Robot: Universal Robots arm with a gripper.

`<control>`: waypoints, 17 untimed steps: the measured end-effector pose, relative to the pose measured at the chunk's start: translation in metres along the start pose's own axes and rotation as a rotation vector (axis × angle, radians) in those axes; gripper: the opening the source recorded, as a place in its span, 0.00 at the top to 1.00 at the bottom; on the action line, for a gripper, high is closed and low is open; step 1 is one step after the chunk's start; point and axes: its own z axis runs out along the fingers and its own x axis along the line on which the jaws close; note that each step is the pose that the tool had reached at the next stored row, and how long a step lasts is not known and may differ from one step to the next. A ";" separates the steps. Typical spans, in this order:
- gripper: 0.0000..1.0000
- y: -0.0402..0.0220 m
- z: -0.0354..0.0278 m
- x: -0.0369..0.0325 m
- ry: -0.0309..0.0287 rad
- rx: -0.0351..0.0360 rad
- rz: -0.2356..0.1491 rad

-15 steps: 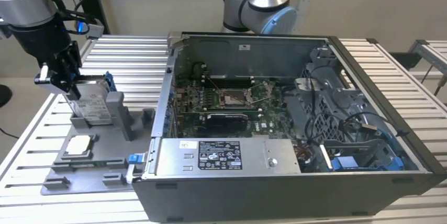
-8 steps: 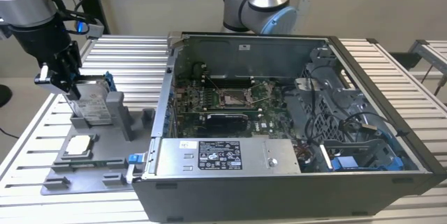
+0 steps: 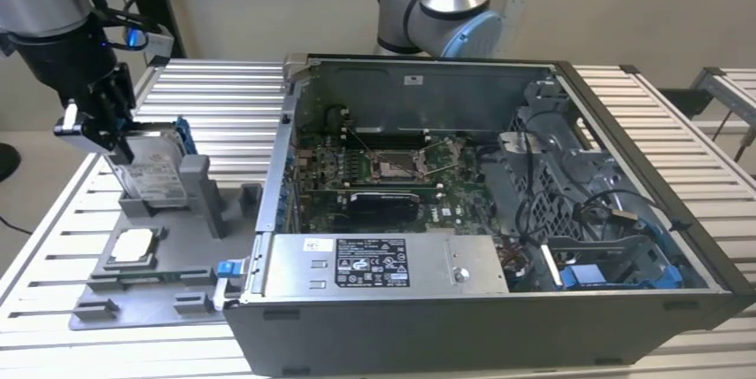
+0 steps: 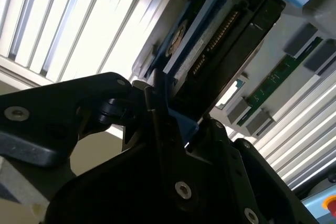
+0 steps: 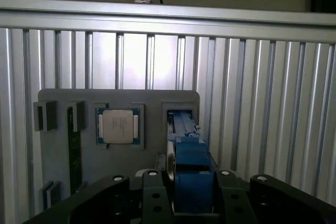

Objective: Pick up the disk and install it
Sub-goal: 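Pick up the disk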

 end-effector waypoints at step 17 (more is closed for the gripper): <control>1.00 -0.0004 -0.0282 -0.0007 -0.0001 0.0001 0.000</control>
